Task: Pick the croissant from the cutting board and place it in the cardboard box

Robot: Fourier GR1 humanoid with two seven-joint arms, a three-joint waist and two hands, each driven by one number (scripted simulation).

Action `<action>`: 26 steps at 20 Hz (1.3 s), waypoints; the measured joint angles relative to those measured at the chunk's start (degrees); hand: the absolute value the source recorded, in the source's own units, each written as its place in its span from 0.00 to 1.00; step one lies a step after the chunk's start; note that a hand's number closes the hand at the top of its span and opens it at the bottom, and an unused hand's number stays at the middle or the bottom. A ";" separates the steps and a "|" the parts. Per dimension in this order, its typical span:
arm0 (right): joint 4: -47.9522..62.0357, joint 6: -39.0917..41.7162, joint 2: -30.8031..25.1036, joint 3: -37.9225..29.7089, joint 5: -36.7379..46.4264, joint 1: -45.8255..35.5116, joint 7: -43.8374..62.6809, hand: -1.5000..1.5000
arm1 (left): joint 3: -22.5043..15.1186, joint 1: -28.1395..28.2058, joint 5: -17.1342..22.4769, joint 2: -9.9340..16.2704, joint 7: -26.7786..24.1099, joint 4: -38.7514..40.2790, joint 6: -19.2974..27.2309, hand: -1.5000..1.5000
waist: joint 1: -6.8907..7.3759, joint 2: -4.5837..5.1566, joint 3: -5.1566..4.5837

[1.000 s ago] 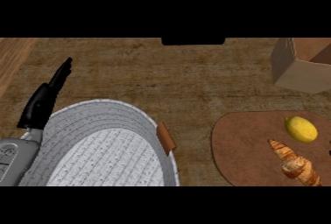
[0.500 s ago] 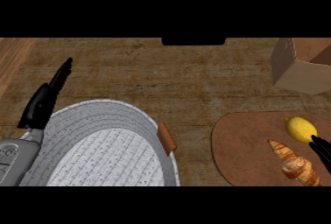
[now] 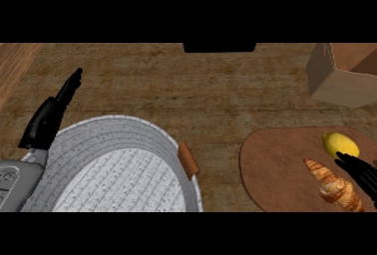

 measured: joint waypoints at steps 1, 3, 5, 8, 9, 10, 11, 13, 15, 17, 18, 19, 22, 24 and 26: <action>0.02 -0.32 0.21 0.30 0.80 -0.36 0.15 1.00 | -0.16 -0.11 -0.21 0.17 -0.04 0.39 0.17 0.50 | -0.11 -0.04 0.02; 0.02 -2.38 0.64 0.07 2.55 -1.00 -0.13 1.00 | -0.05 0.05 0.09 0.18 -0.09 0.27 0.18 0.50 | -0.20 -0.05 0.06; 0.10 -4.58 1.44 -0.25 3.54 -1.30 -1.18 1.00 | 0.09 0.31 0.23 0.17 -0.19 0.01 0.26 0.50 | -0.28 -0.06 0.08; -0.14 -7.42 2.74 -0.63 4.84 -2.43 -1.96 1.00 | 0.11 0.44 0.18 0.09 0.29 -0.36 0.46 0.50 | -0.29 -0.05 0.11; -0.43 -8.41 3.36 -0.86 4.85 -2.75 -2.07 1.00 | 0.09 0.48 0.09 0.03 0.40 -0.29 0.50 0.50 | -0.35 0.00 0.25; -0.25 -9.32 3.88 -1.05 4.83 -3.32 -2.42 1.00 | -0.01 0.48 -0.20 -0.18 0.54 -0.27 0.95 0.50 | -0.35 0.00 0.37; -0.18 -10.20 4.57 -1.18 4.83 -3.39 -2.75 1.00 | 0.06 0.67 -0.21 -0.25 0.67 -0.76 0.93 0.50 | -0.29 -0.02 0.31; -0.67 -11.86 5.65 -1.48 5.22 -3.04 -3.04 1.00 | 0.07 0.97 -0.51 -0.32 0.61 -1.14 1.29 0.50 | -0.37 -0.06 0.33; -0.87 -13.52 6.74 -2.20 4.56 -3.02 -3.71 1.00 | 0.31 1.07 -0.01 -0.19 0.58 -1.27 0.98 0.50 | -0.46 0.08 0.40; -1.07 -15.10 7.58 -3.40 3.39 -2.96 -4.40 1.00 | 0.32 1.28 -0.18 -0.24 0.49 -1.26 1.04 0.50 | -0.60 0.14 0.57; -1.38 -15.51 8.19 -2.80 4.93 -3.29 -2.89 1.00 | 0.24 1.11 -0.26 -0.23 0.57 -1.21 1.10 0.50 | -0.50 0.22 0.58; -1.15 -15.16 8.23 -2.29 6.91 -4.47 -0.44 1.00 | 0.01 0.72 -0.34 -0.34 0.70 -1.27 1.09 0.50 | -0.08 0.40 0.56; -0.53 -12.08 7.07 -0.68 14.29 -7.39 7.35 1.00 | -0.89 -1.13 -0.09 -0.26 0.85 -1.62 0.26 0.50 | 1.78 1.07 -0.12; -0.05 -8.39 5.93 0.16 18.42 -9.59 12.50 1.00 | -1.77 -2.45 0.04 -0.09 1.02 -1.91 -0.39 0.50 | 3.27 1.66 -0.51; 0.41 -4.74 5.96 1.61 22.49 -12.96 18.39 1.00 | -2.69 -3.24 0.24 -0.18 1.42 -2.10 -0.69 0.50 | 4.47 1.88 -0.53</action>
